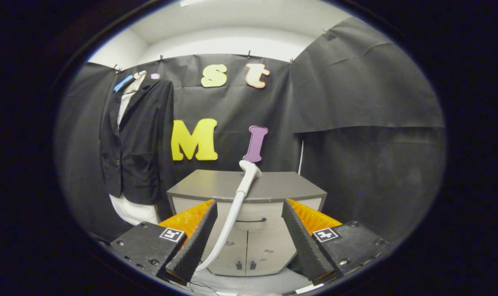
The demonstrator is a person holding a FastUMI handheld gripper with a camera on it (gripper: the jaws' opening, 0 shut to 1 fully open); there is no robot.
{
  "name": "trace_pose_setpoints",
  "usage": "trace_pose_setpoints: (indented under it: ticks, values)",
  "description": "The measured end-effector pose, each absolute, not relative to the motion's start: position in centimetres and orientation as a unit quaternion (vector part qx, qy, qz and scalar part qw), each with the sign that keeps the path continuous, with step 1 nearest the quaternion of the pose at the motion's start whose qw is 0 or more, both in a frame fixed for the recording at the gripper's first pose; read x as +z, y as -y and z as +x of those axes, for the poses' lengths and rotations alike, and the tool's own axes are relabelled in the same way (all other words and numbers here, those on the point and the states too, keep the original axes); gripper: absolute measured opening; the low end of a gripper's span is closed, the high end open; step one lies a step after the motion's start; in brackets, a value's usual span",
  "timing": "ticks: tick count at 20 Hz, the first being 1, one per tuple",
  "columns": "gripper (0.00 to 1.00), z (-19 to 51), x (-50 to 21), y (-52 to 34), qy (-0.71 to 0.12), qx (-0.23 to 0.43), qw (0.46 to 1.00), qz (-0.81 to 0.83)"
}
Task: Iron the clothes twice with a garment steamer, once on the left side and once on the right side.
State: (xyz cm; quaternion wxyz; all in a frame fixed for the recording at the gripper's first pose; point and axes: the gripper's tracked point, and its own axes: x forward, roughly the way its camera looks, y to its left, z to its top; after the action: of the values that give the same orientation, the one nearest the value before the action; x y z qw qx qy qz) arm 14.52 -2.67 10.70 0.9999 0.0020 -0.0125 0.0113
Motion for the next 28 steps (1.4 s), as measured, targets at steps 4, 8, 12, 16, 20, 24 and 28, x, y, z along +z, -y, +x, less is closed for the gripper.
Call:
trace_pose_setpoints:
  ticks: [4,8,12,16,20,24,28]
  values:
    - [0.99,22.1,11.8,2.2,-0.01,0.037,0.999,-0.005]
    - [0.99,29.2,11.4,1.7,-0.051,0.064,0.997,0.006]
    - [0.99,35.1,10.1,1.9,-0.088,0.079,0.993,0.005]
    - [0.98,39.2,8.7,2.1,-0.127,0.09,0.988,0.013]
    - [0.86,41.4,6.7,1.6,-0.169,0.109,0.979,0.042]
    - [0.67,42.2,5.9,1.2,-0.191,0.107,0.973,0.069]
    - [0.61,42.2,6.3,0.9,-0.185,0.093,0.973,0.1]
